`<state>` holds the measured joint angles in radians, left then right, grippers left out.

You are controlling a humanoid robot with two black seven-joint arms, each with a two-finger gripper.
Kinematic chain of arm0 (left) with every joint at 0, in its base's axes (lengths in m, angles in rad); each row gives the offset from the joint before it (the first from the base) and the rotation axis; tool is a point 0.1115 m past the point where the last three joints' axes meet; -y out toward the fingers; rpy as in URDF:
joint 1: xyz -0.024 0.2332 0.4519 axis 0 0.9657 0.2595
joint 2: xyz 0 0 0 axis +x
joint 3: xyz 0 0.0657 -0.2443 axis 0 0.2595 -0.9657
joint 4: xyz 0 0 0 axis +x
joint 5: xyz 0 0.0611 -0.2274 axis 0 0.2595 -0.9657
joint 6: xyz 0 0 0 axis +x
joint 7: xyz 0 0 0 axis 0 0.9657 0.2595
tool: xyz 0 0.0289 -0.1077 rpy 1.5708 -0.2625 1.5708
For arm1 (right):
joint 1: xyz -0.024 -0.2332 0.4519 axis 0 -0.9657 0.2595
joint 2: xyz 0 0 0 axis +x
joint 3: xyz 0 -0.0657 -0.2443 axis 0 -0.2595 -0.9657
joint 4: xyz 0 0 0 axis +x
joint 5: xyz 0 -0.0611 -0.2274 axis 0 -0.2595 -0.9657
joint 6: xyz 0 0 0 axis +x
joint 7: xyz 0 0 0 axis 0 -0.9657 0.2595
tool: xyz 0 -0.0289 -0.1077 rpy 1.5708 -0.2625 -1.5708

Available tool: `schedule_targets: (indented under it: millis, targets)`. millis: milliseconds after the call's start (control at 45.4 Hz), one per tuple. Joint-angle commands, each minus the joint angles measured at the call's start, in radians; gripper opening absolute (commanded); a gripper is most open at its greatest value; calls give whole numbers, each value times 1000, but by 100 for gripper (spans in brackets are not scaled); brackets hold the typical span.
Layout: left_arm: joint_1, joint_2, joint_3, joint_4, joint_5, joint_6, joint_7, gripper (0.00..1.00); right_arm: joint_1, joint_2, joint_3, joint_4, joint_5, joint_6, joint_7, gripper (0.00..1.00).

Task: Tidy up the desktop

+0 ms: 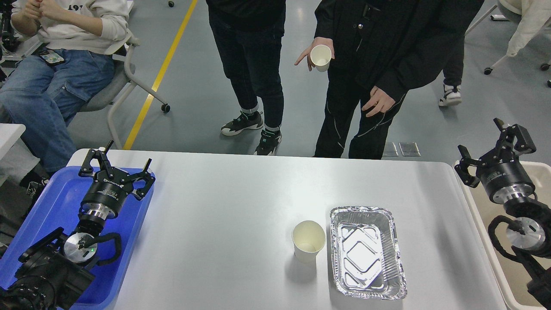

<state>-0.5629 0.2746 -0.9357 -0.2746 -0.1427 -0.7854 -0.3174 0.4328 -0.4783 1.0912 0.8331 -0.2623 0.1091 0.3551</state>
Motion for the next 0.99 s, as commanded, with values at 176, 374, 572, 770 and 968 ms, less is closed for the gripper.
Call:
schedule_targets:
  millis: [176, 374, 572, 770, 968]
  targets:
    - [0, 0, 0, 0, 2, 0, 0, 100, 3, 0, -1, 4, 0, 0, -1, 100]
    - [0, 0, 0, 0, 2, 0, 0, 100, 15, -3, 1, 14, 2, 1, -31, 100]
    - [-2, 0, 0, 0, 2, 0, 0, 100, 15, -6, 24, 49, 2, -5, -105, 100]
    - [-2, 0, 0, 0, 2, 0, 0, 100, 12, -13, 22, 57, 0, -6, -96, 100]
    - [-2, 0, 0, 0, 2, 0, 0, 100, 29, -13, 21, 55, 0, -2, -96, 100]
